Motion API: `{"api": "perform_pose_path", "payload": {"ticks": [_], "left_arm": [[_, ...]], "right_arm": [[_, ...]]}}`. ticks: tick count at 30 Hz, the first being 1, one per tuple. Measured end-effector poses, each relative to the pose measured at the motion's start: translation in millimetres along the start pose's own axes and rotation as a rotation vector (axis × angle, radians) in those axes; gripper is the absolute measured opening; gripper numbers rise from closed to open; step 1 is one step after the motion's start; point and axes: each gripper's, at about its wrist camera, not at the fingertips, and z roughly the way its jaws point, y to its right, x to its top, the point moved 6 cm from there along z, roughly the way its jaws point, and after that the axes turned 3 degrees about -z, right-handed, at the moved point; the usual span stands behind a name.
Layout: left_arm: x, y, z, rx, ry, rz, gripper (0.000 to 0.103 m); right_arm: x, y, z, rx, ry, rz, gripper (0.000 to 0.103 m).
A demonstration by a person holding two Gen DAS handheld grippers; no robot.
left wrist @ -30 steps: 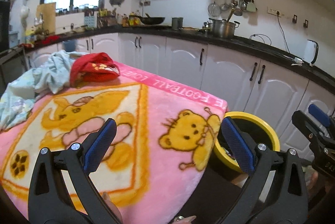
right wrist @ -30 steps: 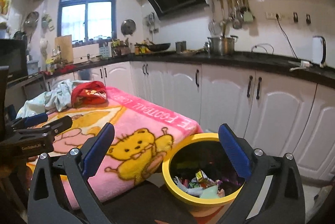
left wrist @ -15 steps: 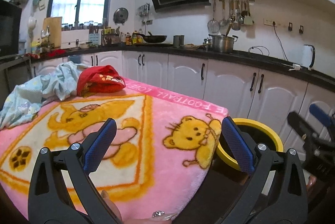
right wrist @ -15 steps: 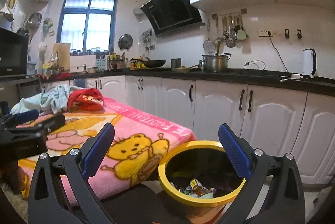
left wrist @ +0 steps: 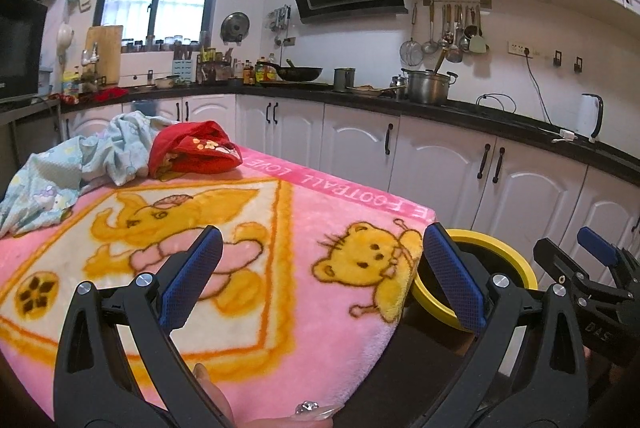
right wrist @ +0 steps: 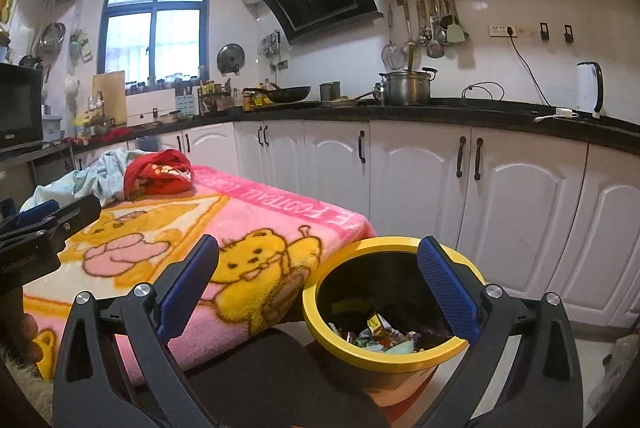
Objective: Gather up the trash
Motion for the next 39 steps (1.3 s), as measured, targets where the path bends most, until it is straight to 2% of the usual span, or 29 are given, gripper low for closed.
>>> {"api": "perform_pose_path", "payload": {"ticks": [39], "left_arm": [[-0.2,-0.1,-0.6,-0.001,0.0,-0.001,0.092]], "right_arm": [[-1.6,-2.0,-2.7,0.014,0.003,-0.006,0.097]]}}
